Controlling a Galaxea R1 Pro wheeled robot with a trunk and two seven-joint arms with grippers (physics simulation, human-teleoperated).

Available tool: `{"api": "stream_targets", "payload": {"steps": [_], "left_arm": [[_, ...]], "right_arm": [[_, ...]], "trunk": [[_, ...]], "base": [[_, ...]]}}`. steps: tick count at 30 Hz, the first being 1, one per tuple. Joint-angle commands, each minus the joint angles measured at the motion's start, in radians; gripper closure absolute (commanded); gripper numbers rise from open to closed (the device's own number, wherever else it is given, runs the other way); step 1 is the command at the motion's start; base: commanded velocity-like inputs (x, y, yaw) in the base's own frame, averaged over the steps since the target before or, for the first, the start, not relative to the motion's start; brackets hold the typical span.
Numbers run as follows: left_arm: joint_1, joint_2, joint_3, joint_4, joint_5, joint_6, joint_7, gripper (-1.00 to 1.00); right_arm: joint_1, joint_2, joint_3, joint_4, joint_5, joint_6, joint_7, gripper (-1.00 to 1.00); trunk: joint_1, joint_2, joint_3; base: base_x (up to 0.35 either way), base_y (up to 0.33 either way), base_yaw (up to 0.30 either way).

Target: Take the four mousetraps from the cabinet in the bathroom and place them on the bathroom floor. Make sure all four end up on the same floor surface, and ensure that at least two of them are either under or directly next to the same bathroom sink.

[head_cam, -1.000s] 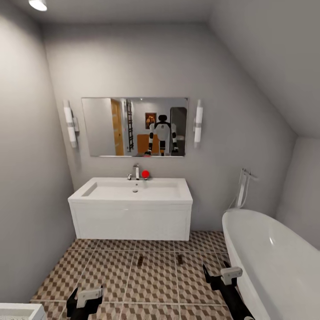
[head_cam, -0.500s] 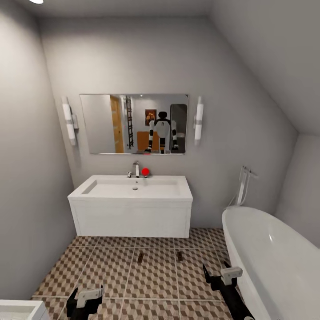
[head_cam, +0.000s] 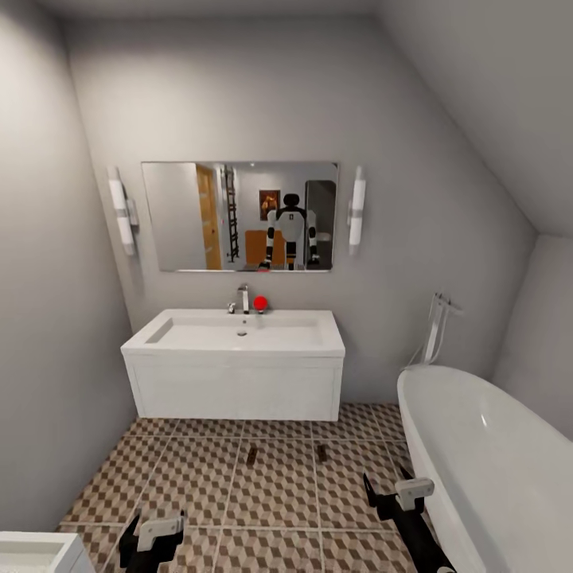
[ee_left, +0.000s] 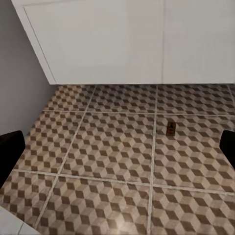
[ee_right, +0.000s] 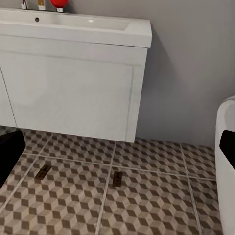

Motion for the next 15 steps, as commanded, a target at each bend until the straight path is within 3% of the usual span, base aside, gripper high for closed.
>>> {"api": "stream_targets", "payload": {"steps": [1,15], "left_arm": [[-0.001,-0.001,-0.009,0.003,0.006,-0.005,0.002,-1.0],[-0.001,-0.013,-0.009,0.003,0.006,-0.005,0.003,-1.0]], "right_arm": [[0.0,0.0,0.002,0.001,-0.01,-0.002,0.01,-1.0],[0.0,-0.005,0.002,0.001,-0.01,-0.002,-0.004,-1.0]], "trunk": [[0.0,-0.001,-0.002],[0.0,-0.001,-0.007]], "base": [[0.0,0.0,0.0],[0.0,0.0,0.0]]}}
